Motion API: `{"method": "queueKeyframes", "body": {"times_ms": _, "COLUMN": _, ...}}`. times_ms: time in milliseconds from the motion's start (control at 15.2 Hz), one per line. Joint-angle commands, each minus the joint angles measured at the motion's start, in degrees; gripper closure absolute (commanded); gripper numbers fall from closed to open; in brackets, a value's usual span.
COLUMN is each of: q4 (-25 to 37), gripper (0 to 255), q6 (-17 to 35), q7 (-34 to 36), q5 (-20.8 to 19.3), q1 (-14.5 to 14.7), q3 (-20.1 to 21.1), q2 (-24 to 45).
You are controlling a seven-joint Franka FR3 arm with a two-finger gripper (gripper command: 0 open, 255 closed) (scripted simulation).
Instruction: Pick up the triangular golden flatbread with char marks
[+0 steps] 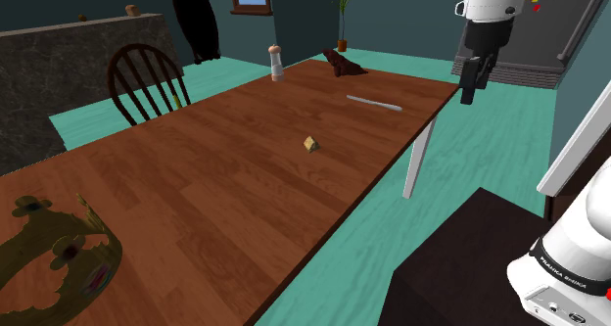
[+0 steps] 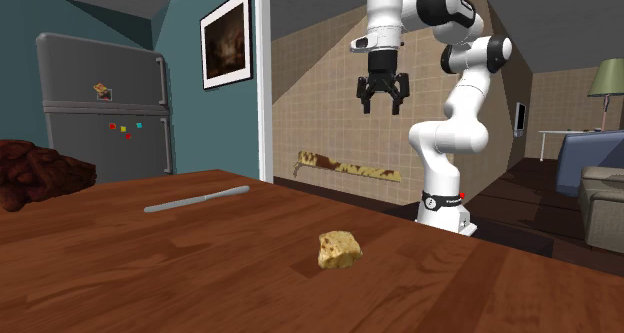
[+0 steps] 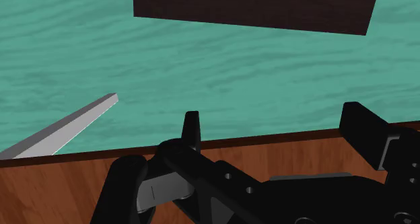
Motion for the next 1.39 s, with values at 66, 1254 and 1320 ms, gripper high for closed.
{"method": "queueKeyframes", "body": {"times_ms": 66, "q4": -0.28, "gripper": 0, "q6": 1.94, "q7": 0.64, "q5": 0.44, "q1": 0.29, "q3": 0.53, "q2": 1.18}}
{"method": "queueKeyframes", "body": {"times_ms": 1254, "q4": 7.85, "gripper": 0, "q6": 32.12, "q7": 12.12, "q5": 1.47, "q1": 3.54, "q3": 10.01, "q2": 30.4}}
{"method": "queueKeyframes", "body": {"times_ms": 1320, "q4": 9.01, "gripper": 0, "q6": 33.31, "q7": 12.88, "q5": 1.0, "q1": 3.64, "q3": 10.47, "q2": 32.29}}
